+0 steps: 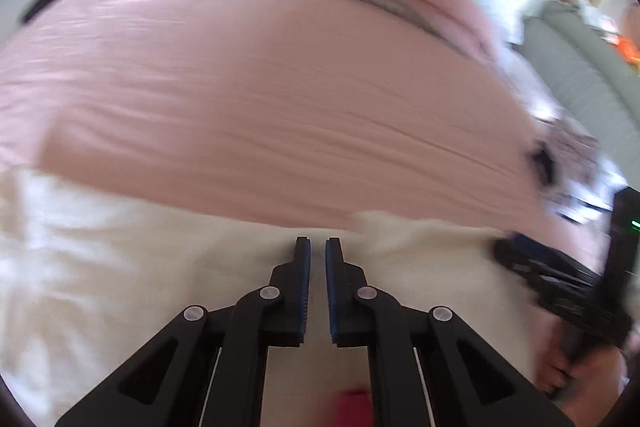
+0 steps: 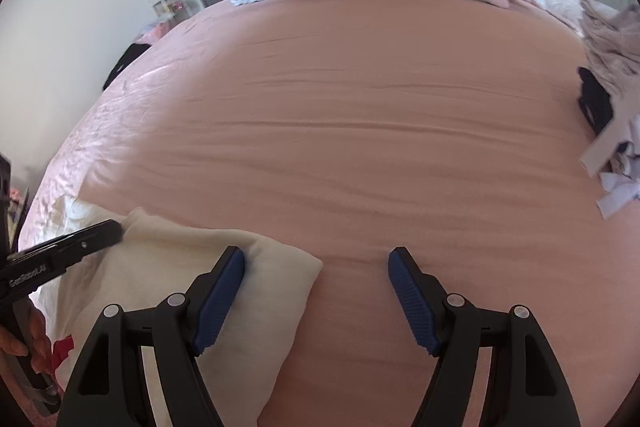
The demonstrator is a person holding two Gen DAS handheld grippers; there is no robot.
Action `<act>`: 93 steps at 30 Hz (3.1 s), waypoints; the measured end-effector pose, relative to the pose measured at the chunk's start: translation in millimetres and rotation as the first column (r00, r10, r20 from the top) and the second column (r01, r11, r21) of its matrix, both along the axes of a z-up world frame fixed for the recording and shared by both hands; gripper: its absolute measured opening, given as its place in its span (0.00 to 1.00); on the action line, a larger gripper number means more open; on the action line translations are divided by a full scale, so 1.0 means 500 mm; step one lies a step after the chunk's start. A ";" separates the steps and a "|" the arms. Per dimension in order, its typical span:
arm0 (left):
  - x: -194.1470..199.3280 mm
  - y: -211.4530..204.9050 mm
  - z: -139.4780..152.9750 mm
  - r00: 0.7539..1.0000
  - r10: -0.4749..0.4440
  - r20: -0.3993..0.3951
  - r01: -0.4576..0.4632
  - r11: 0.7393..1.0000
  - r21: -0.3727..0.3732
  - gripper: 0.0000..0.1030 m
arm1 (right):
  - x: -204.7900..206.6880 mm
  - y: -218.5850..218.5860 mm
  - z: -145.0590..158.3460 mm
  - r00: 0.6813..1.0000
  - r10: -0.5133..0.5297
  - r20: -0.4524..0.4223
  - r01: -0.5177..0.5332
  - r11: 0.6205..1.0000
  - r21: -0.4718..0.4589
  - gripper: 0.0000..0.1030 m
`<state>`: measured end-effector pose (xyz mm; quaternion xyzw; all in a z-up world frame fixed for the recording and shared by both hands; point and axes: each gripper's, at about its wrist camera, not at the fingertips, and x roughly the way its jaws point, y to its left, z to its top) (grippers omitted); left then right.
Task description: Fold clothes
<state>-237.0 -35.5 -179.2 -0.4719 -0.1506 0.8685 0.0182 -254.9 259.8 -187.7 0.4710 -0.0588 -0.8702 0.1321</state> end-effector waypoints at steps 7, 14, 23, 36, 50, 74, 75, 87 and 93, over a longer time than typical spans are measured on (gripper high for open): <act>-0.034 0.003 0.032 0.988 -0.140 -0.064 0.151 0.958 0.245 0.31 | 0.016 0.009 0.029 1.000 0.023 -0.013 -0.024 0.997 -0.072 0.71; -0.048 0.122 -0.001 0.966 -0.257 0.036 0.259 0.956 -0.139 0.49 | 0.010 0.016 -0.004 0.999 0.037 0.026 -0.035 0.998 -0.057 0.71; -0.011 0.094 0.056 0.985 -0.158 -0.067 0.156 0.987 -0.038 0.51 | 0.053 0.088 0.051 0.999 -0.050 -0.016 0.050 0.998 -0.042 0.71; 0.036 0.100 0.104 0.990 -0.133 -0.055 0.135 0.990 0.031 0.51 | 0.046 0.060 0.064 1.000 -0.020 0.015 0.021 0.997 -0.077 0.71; 0.166 0.121 0.040 0.986 -0.161 -0.038 0.160 0.987 -0.027 0.56 | 0.277 0.023 0.031 0.995 -0.048 0.093 0.033 0.987 0.157 0.71; 0.269 0.085 0.043 0.970 -0.200 -0.136 0.200 0.980 -0.015 0.58 | 0.388 0.057 0.118 0.995 -0.101 -0.005 0.101 0.994 0.048 0.73; 0.268 0.084 0.038 0.972 -0.198 -0.124 0.196 0.980 -0.024 0.58 | 0.375 0.043 0.130 0.995 -0.089 -0.035 0.090 0.995 0.034 0.73; 0.282 0.040 0.005 0.988 -0.139 -0.069 0.142 0.989 0.030 0.60 | 0.370 -0.016 0.039 0.991 -0.051 0.123 0.056 0.998 -0.033 0.73; 0.297 0.017 0.003 0.996 -0.054 -0.072 0.064 0.986 0.155 0.60 | 0.373 -0.026 0.092 0.998 -0.069 0.003 0.069 0.996 -0.054 0.73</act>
